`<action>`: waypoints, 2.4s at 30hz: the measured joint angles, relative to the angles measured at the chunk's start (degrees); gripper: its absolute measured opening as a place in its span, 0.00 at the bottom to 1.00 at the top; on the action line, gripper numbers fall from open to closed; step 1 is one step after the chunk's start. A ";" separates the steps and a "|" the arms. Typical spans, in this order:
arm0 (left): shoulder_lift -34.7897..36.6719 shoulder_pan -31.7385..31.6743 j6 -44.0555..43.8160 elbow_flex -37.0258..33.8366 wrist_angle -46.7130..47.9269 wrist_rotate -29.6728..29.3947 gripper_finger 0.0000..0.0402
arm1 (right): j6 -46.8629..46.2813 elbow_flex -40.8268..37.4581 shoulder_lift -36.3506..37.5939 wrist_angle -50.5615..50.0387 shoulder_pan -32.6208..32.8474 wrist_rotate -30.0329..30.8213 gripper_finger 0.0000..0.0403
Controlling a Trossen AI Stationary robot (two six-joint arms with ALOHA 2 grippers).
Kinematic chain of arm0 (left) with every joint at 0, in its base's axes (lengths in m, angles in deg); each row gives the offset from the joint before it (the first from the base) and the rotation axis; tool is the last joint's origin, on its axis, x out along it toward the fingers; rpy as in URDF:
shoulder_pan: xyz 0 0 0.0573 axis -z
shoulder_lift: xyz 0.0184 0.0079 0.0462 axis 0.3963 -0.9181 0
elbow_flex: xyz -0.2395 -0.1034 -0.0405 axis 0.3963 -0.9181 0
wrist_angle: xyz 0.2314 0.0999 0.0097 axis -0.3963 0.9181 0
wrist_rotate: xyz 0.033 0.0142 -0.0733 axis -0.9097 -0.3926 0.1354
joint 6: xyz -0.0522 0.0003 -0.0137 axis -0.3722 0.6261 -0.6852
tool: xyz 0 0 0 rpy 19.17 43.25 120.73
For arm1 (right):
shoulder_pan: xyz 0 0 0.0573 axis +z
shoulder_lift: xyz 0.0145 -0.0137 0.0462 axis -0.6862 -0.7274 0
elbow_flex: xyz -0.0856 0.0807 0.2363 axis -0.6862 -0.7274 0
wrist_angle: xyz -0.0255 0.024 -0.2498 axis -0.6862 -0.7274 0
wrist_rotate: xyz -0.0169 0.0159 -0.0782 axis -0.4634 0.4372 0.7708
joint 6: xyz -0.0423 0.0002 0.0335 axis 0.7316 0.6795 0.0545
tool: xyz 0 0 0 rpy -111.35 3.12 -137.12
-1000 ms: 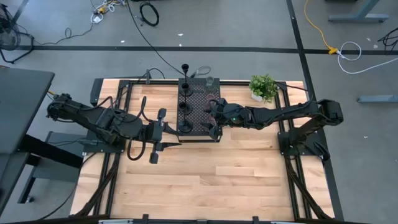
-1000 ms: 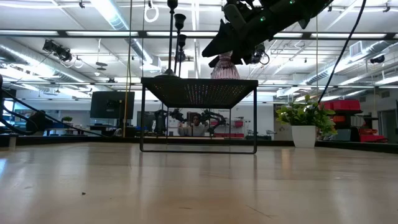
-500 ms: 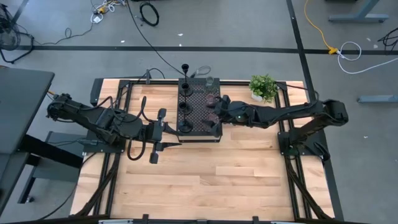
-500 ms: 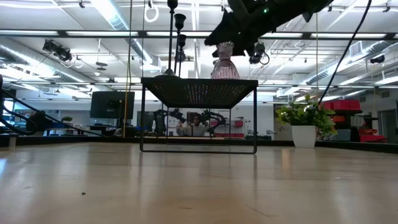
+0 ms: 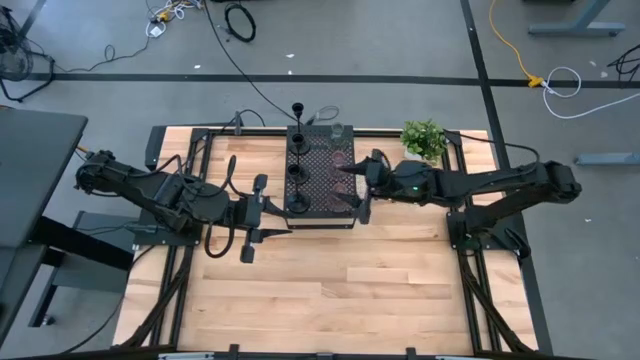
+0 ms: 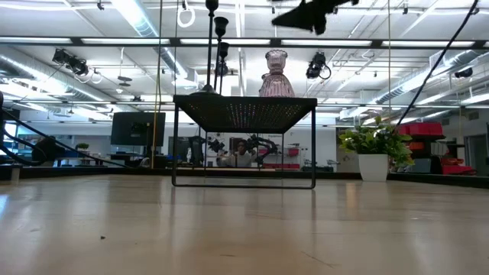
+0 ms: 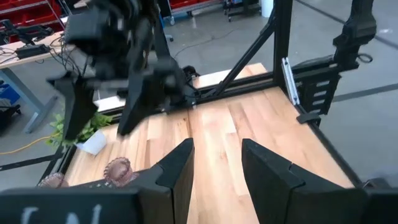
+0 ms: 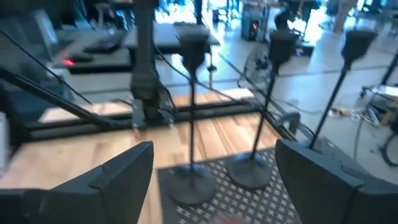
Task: Pick & Place candle stick holders
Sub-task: Return to Home Position
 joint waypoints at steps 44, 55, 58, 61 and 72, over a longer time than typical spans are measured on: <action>39.63 -4.24 0.26 -64.44 -41.76 -29.29 0.34 | 1.69 -43.41 37.04 27.45 -0.85 -2.31 0.83; 39.56 -11.45 0.34 -65.84 -40.85 -19.74 0.34 | -6.00 -46.53 36.38 22.11 -1.76 -7.41 0.83; 39.56 -12.42 0.09 -67.19 -40.97 -17.80 0.34 | -6.64 -52.24 36.01 28.68 -0.90 -0.86 0.83; 39.54 -12.87 -1.21 -68.69 -42.21 -16.73 0.34 | -6.97 -54.47 35.81 33.00 -0.36 0.33 0.83; 39.54 -12.90 -3.51 -72.70 -40.24 -15.34 0.34 | -4.65 -54.40 35.56 30.97 0.02 -0.02 0.83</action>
